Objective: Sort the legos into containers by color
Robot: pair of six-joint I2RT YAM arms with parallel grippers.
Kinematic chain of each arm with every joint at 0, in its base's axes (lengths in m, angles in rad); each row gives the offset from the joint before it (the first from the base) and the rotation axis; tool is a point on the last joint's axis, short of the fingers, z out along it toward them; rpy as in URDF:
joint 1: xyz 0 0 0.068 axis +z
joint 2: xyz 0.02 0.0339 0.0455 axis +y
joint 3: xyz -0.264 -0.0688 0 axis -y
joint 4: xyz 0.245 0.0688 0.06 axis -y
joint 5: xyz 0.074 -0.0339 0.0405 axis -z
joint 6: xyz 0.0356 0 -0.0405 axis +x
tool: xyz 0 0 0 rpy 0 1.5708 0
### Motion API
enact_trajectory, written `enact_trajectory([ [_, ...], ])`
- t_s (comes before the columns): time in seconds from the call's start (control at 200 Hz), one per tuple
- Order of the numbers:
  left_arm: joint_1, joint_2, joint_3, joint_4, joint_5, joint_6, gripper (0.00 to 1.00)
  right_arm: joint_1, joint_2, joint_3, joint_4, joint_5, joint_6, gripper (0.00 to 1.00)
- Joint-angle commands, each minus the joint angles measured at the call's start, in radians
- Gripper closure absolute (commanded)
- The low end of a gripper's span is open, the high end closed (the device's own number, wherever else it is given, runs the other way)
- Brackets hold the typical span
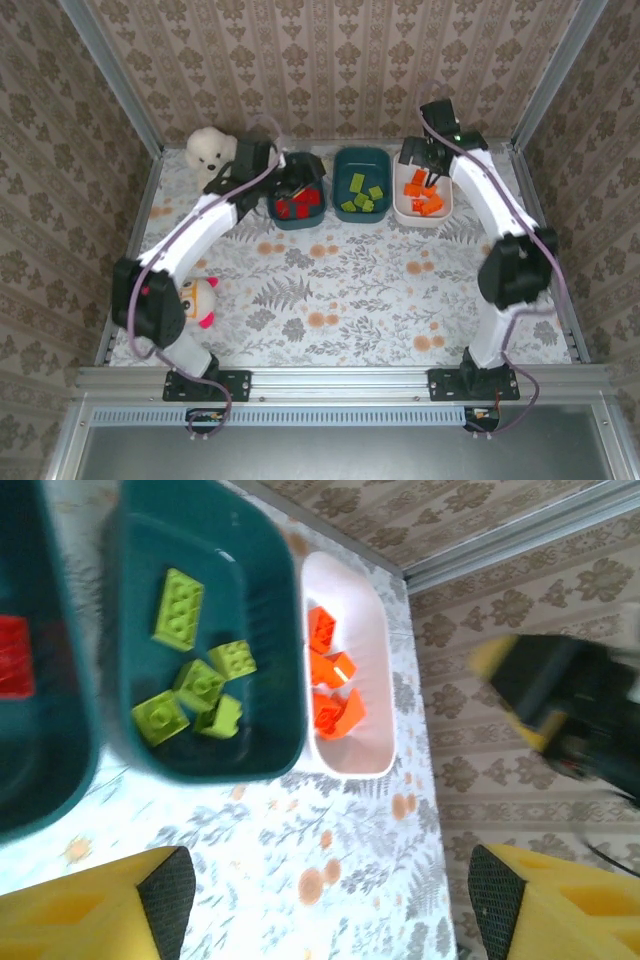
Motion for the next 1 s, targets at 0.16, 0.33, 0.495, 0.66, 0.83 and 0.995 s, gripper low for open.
enact_trajectory([
  [0.16,0.072,-0.380,-0.296,-0.310,-0.252,0.129,0.00,0.234,-0.550,-0.535,0.105,0.190,0.030,0.00],
  [0.33,0.140,-0.471,-0.328,-0.521,-0.581,0.219,0.00,0.200,-0.777,-0.739,-0.019,0.445,0.150,0.00],
  [0.495,0.161,-0.433,-0.400,-0.519,-1.078,0.288,0.00,0.089,-1.043,-1.179,0.531,0.444,-0.129,0.00],
  [0.66,0.202,-0.434,-0.624,-0.088,-1.139,0.647,0.00,0.022,-0.986,-1.387,0.792,0.402,-0.254,0.00],
  [0.83,0.325,-0.359,-0.735,0.176,-0.905,0.755,0.00,-0.016,-0.764,-1.406,1.010,0.270,-0.342,0.00],
  [0.995,0.392,-0.233,-0.758,0.399,-0.768,0.783,0.00,-0.080,-0.529,-1.335,1.183,0.163,-0.377,0.00],
])
